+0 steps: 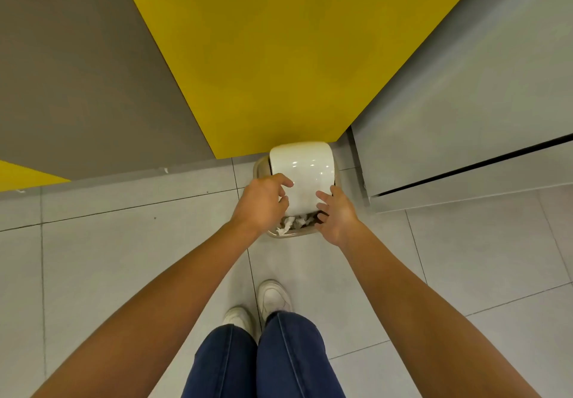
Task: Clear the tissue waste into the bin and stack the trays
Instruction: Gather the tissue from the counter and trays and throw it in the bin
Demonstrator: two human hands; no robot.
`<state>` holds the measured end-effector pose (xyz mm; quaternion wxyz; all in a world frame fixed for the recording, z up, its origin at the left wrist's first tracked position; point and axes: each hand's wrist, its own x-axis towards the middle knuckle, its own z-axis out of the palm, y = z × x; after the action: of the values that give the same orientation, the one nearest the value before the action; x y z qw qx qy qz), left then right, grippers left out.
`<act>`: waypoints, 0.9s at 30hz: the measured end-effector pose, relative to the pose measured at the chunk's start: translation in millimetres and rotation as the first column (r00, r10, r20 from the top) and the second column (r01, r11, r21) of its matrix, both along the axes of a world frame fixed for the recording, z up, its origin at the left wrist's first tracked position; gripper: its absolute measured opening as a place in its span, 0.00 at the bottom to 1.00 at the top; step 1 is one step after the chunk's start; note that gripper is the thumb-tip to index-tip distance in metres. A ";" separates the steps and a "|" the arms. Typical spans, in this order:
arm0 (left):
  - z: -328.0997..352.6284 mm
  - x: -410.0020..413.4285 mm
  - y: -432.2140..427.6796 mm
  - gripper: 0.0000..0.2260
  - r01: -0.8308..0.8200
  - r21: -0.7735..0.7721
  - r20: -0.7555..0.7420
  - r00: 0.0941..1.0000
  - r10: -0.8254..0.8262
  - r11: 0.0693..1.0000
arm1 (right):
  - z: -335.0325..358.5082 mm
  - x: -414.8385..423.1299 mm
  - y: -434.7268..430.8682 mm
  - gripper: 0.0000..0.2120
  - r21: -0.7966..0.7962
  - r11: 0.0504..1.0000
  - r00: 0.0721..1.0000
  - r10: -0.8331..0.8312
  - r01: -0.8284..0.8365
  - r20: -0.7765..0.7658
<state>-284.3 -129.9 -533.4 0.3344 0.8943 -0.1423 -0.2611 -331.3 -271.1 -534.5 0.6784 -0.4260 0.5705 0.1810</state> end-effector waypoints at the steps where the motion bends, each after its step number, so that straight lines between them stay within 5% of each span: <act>1: 13.4 -0.6 4.3 0.13 -0.045 -0.019 -0.015 0.999 0.045 0.999 | 13.8 0.3 2.0 0.23 0.004 1.000 1.000 0.004 -0.004 0.002; 13: 208.9 -21.5 41.4 0.11 -0.158 -0.057 -0.005 0.987 0.158 0.986 | 208.5 0.0 34.5 0.20 -0.085 0.972 0.969 0.227 -0.220 0.096; 19: 303.2 -18.9 53.5 0.10 -0.194 -0.125 0.088 0.975 0.206 0.973 | 301.7 19.3 58.2 0.18 -0.275 0.866 0.871 0.468 -0.418 0.151; 27: 386.9 -2.2 81.0 0.08 -0.269 -0.192 0.225 0.924 0.309 0.944 | 392.8 53.3 85.3 0.16 -0.487 0.754 0.730 0.617 -0.442 0.294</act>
<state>-286.5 -48.9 -146.5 0.4180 0.9021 -0.0700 -0.0811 -278.0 -185.8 -141.7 0.6086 -0.7269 0.2779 0.1548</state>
